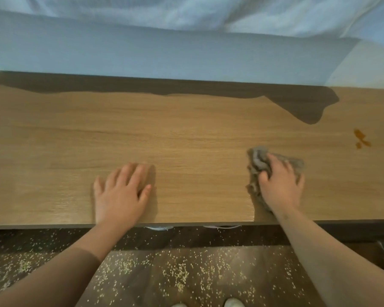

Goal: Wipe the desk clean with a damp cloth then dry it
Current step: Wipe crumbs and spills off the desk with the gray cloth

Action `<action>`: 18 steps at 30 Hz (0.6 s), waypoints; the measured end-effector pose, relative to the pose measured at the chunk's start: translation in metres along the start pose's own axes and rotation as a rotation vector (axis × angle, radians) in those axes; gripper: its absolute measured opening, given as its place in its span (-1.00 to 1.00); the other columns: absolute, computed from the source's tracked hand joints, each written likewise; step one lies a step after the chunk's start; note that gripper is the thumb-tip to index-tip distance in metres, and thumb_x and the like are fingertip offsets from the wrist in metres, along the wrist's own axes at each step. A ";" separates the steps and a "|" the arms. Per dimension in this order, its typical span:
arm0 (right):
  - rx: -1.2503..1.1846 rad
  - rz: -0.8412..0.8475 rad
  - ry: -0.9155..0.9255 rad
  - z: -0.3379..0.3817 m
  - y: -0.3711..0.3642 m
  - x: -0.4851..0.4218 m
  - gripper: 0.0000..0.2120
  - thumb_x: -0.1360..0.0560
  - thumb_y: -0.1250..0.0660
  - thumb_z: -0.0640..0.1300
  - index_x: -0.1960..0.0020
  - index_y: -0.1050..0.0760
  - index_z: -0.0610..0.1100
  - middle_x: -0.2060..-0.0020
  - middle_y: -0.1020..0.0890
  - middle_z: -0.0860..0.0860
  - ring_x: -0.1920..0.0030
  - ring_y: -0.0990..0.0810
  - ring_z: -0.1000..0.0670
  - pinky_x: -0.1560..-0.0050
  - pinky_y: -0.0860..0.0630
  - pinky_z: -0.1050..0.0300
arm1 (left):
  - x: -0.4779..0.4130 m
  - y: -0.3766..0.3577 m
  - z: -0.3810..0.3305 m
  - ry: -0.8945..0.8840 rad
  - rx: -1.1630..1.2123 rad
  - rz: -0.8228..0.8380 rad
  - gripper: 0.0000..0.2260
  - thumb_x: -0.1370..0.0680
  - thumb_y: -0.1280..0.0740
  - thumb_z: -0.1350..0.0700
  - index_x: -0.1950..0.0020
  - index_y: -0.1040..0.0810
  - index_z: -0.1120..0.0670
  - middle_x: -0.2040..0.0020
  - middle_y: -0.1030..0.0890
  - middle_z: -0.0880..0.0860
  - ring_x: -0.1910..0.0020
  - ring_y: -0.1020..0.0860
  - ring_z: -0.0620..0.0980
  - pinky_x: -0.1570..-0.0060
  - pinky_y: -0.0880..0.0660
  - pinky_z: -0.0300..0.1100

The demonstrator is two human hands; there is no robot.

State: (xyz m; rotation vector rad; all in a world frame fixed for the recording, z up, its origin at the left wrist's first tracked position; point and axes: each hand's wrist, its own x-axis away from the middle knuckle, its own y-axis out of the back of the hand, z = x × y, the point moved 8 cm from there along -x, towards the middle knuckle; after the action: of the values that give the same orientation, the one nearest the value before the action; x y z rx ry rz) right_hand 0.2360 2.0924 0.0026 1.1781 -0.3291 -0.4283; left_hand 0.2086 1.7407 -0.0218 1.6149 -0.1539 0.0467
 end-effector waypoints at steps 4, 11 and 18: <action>0.076 -0.024 -0.055 0.039 -0.023 0.001 -0.50 -0.57 -0.11 -0.04 -0.49 -0.14 -0.01 -0.46 -0.25 0.00 -0.49 -0.07 -0.09 -0.46 0.08 -0.19 | 0.006 -0.001 0.049 0.193 0.082 -0.088 -0.43 -0.54 0.18 -0.25 -0.52 -0.02 -0.09 -0.53 -0.09 0.02 -0.49 -0.03 0.08 -0.43 0.08 0.16; 0.036 0.240 0.674 0.207 -0.090 0.046 -0.53 -0.56 -0.08 -0.05 -0.47 -0.15 0.09 -0.48 -0.18 0.09 -0.50 0.01 -0.02 -0.45 0.20 -0.03 | 0.006 -0.006 0.050 0.205 0.125 -0.143 -0.47 -0.53 0.17 -0.14 -0.49 -0.19 -0.10 -0.50 -0.20 0.01 -0.48 -0.07 0.08 -0.43 0.03 0.12; 0.049 0.572 0.987 0.159 -0.064 0.080 -0.61 -0.55 -0.15 -0.04 -0.35 -0.29 0.24 -0.37 -0.19 0.33 -0.42 0.06 0.22 -0.35 0.35 0.07 | 0.007 -0.004 0.050 0.205 0.136 -0.171 -0.47 -0.53 0.13 -0.11 -0.45 -0.28 -0.08 -0.47 -0.28 0.01 -0.45 -0.15 0.08 -0.41 -0.03 0.14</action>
State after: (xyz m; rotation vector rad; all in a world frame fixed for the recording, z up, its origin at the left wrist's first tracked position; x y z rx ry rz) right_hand 0.2223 1.9035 0.0003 1.1477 0.1951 0.6648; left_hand 0.2128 1.6904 -0.0277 1.7423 0.1487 0.0924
